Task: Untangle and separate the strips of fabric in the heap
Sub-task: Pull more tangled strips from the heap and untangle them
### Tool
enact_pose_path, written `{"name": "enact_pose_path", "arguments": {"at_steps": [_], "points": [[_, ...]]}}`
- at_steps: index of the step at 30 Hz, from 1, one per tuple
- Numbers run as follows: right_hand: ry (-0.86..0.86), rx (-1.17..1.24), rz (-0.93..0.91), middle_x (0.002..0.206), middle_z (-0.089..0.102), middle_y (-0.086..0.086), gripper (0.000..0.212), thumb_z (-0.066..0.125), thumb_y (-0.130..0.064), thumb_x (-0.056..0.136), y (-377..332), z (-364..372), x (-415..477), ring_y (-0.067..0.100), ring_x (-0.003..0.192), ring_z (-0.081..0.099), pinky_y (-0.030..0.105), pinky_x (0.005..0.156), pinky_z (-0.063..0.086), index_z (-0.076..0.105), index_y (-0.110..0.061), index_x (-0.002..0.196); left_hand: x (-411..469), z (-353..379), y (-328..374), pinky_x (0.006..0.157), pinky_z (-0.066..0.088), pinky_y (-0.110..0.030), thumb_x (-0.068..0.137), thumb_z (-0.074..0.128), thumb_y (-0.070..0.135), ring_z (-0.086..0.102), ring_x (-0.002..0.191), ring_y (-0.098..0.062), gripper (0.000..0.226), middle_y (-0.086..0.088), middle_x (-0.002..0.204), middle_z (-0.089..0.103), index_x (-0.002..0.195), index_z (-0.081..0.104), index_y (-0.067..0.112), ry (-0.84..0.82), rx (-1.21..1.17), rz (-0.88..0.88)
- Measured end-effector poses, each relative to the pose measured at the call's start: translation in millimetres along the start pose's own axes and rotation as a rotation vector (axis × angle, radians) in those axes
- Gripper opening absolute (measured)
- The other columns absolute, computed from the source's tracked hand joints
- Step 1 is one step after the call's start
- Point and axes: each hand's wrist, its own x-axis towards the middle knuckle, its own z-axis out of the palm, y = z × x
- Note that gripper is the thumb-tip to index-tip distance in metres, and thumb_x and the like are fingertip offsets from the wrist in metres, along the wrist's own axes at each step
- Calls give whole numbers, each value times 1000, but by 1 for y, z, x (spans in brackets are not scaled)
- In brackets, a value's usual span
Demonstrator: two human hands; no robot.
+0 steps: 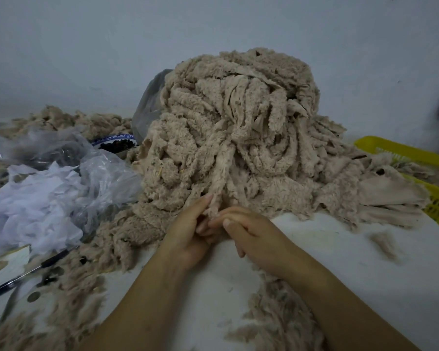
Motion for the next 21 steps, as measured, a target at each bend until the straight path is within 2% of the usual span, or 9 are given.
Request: {"name": "enact_pose_path", "arguments": {"at_steps": [3,5,7,10,13,16,18,19,21], "points": [[-22,-46,-26,115,59,-19,31,40,-24,106,2,4,0,-9,71,58,10,66,42,70,-22,112,-2,-1,4,43,44,-18,83,64,31,32,32,-4,23,8,46,40,90,68,10,-25,-143,-5],[25,-22,8,100,61,-25,30,41,-23,104,6,3,-1,0,66,59,19,67,50,72,-24,103,-5,3,1,48,39,-19,84,63,28,33,36,-5,23,7,53,43,96,69,10,-2,-38,80],[149,46,100,81,66,-23,29,44,-23,102,13,0,-1,2,66,62,22,67,52,70,-22,88,-10,8,-3,53,34,-22,91,60,25,40,45,-5,12,8,56,50,90,68,16,11,352,223],[327,412,378,83,73,1,35,49,-42,100,23,-8,2,17,80,70,34,74,57,70,-16,89,-16,12,-9,60,38,-11,102,53,19,51,62,6,25,23,68,60,82,62,29,-104,1025,422],[326,595,431,81,63,11,50,57,-61,85,27,-9,4,25,82,62,40,82,51,65,-13,86,-19,19,-11,65,36,-7,103,51,16,51,69,10,22,31,74,56,84,56,28,-284,1307,486],[356,698,441,92,60,-10,38,57,-49,92,30,-6,8,13,97,60,33,90,50,63,-17,113,-20,21,-12,64,33,-8,103,52,15,50,71,7,22,22,75,55,85,57,25,-390,1374,520],[407,530,422,73,54,-25,13,52,-41,99,29,-9,9,-1,76,59,20,75,48,58,-29,95,-20,19,-15,64,34,-9,103,51,18,49,68,6,23,20,74,54,83,57,27,-379,1360,482],[421,412,367,60,46,-21,23,50,-38,100,28,-10,9,1,61,50,18,63,42,48,-27,80,-19,17,-17,62,35,-10,104,50,20,49,64,6,28,21,71,56,79,56,33,-323,1305,427],[397,203,239,55,36,-12,35,49,-33,101,24,-13,6,3,53,36,19,52,33,36,-21,71,-16,17,-18,55,37,-12,104,47,29,48,56,2,35,19,61,57,71,59,33,-115,1059,292]]}}
